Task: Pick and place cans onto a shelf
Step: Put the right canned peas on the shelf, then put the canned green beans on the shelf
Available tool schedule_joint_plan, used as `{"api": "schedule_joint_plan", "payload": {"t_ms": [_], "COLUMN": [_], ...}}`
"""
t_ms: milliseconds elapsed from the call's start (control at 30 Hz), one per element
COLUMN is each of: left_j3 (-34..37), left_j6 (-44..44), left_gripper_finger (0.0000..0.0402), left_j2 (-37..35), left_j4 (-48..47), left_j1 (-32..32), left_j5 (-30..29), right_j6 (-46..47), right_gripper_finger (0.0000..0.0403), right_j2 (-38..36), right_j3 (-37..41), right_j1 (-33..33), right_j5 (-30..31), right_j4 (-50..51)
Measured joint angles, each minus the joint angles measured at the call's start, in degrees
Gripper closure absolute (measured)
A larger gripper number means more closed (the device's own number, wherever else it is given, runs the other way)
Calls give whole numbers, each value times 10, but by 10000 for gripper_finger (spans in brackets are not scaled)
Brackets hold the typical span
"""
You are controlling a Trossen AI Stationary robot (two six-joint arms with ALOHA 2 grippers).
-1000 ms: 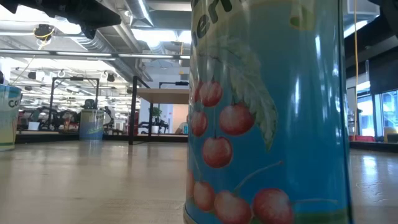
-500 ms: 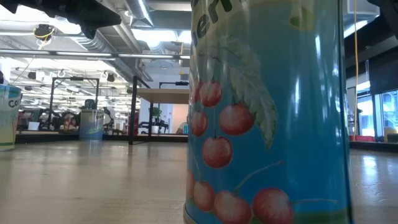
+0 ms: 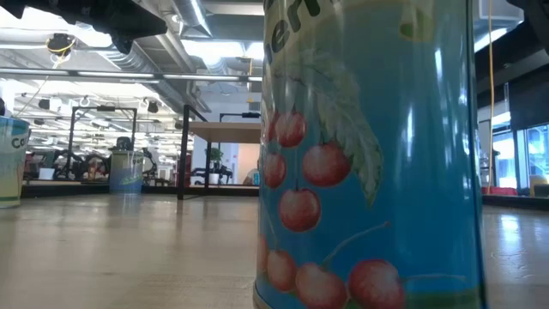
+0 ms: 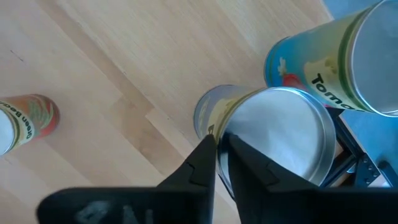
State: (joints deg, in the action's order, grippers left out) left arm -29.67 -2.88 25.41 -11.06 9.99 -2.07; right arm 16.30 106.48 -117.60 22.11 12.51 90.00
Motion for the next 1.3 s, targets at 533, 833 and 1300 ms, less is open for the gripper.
{"api": "schedule_joint_plan", "payload": {"t_ms": [533, 833, 1300], "left_j3": [0, 0, 0], "left_j6": [1, 1, 0], "left_gripper_finger": [360, 360, 360], "left_j2": [0, 0, 0], "left_j4": [0, 0, 0], "left_j1": [0, 0, 0], "left_j5": [0, 0, 0], "right_j6": [-19, -78, -90], "right_gripper_finger": [351, 351, 351], "right_j2": [0, -1, -95], "right_j3": [-61, -171, -166], "right_j1": [0, -22, -156], "right_j5": [-13, -116, -160], "right_j4": [0, 0, 0]}}
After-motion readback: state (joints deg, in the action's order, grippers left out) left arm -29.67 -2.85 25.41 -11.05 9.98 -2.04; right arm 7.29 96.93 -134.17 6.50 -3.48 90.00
